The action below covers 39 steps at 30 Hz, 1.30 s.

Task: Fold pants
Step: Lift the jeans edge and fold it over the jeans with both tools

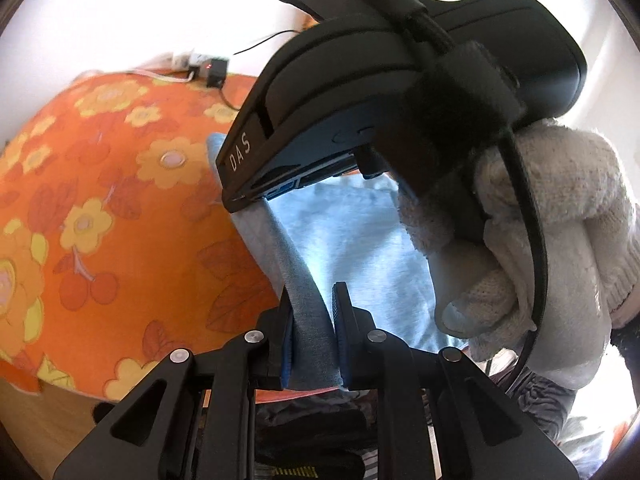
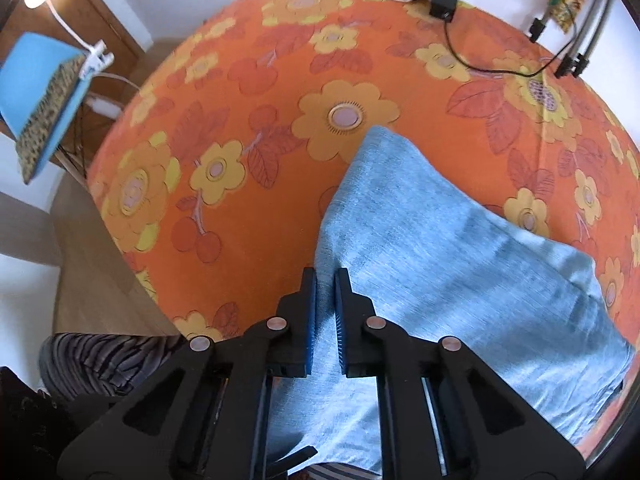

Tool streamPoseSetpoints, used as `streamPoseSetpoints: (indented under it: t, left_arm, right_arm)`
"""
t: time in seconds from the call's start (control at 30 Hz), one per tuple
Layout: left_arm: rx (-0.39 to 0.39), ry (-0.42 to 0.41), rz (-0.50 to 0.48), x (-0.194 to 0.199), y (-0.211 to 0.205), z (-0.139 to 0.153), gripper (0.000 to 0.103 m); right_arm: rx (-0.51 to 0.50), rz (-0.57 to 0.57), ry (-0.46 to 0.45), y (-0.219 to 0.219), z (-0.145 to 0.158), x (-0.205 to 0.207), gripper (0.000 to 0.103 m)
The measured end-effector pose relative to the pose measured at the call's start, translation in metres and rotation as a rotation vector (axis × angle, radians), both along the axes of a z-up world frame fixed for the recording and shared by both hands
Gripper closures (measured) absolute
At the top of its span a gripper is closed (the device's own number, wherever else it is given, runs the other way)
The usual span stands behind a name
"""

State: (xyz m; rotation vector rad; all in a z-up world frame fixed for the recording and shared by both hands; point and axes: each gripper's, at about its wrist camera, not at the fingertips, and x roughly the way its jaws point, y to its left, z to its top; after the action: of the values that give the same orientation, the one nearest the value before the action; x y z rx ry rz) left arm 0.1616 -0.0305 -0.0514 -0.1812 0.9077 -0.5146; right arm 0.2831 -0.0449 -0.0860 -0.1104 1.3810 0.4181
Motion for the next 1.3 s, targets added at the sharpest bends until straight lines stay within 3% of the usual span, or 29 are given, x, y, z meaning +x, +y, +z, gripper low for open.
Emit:
streamPoseSetpoints:
  t: [0.27,0.73,1.0,1.3]
  left_arm:
    - [0.061,-0.055,-0.049,-0.003,-0.033,0.015,0.087]
    - [0.058,-0.119,-0.173,-0.010,-0.092,0.045,0.087]
    - [0.056,-0.146,-0.277,-0.016,-0.147,0.055,0.087]
    - [0.041,-0.139,-0.423,-0.023,-0.225,0.050,0.088]
  right_arm:
    - [0.110,-0.063,-0.044,-0.039,0.026,-0.009,0.095]
    - [0.196,-0.166,-0.132,-0.119,0.068,-0.030,0.097]
    - [0.226,-0.265,-0.187,-0.189,0.089,-0.051,0.097]
    - [0.258,-0.437,-0.220,-0.288,0.087,-0.085,0.097]
